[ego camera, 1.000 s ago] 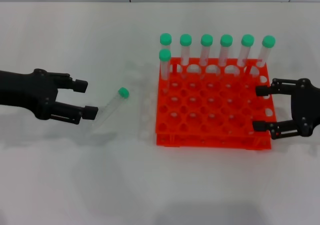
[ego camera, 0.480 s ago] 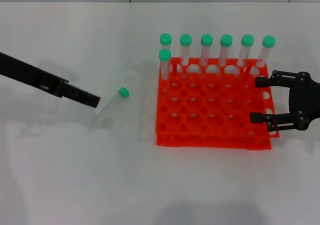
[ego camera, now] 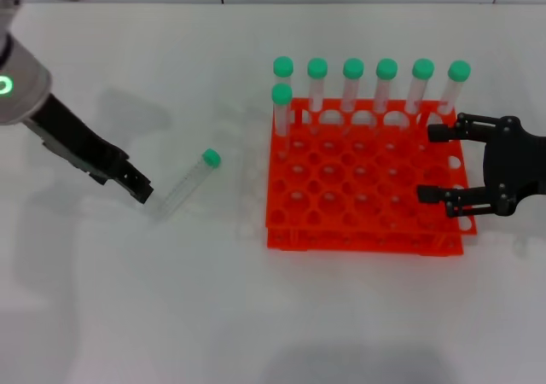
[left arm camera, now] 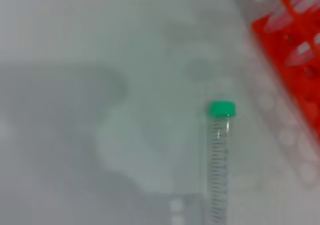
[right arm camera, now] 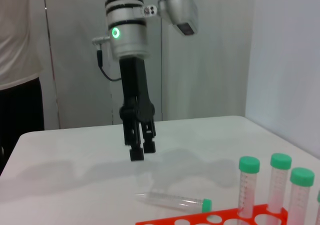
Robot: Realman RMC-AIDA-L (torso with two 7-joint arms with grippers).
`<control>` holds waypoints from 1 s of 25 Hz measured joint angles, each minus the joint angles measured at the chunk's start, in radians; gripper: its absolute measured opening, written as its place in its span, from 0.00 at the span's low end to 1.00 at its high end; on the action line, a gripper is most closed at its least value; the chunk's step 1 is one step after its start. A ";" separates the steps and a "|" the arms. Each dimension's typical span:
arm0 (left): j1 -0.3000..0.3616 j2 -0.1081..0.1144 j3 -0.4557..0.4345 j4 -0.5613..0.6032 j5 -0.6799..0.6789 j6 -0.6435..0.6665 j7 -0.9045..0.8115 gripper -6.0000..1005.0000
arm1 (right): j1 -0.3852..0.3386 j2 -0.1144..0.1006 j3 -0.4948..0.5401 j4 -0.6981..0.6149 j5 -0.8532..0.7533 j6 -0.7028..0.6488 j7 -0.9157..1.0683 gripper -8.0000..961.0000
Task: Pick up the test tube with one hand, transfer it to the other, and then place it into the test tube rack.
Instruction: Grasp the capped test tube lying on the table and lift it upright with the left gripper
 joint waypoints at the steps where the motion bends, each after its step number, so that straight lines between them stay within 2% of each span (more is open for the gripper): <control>1: -0.010 -0.004 0.009 -0.012 0.013 -0.010 -0.007 0.71 | -0.002 0.000 0.000 0.000 0.003 0.000 0.000 0.89; 14: -0.046 -0.045 0.063 -0.142 0.068 -0.134 -0.042 0.71 | -0.023 0.005 0.000 -0.002 0.010 -0.006 -0.001 0.89; 20: -0.053 -0.069 0.104 -0.167 0.093 -0.166 -0.064 0.71 | -0.040 0.017 0.000 -0.004 0.016 -0.016 -0.014 0.89; 25: -0.054 -0.071 0.150 -0.183 0.093 -0.200 -0.096 0.71 | -0.068 0.026 0.000 -0.010 0.038 -0.022 -0.029 0.89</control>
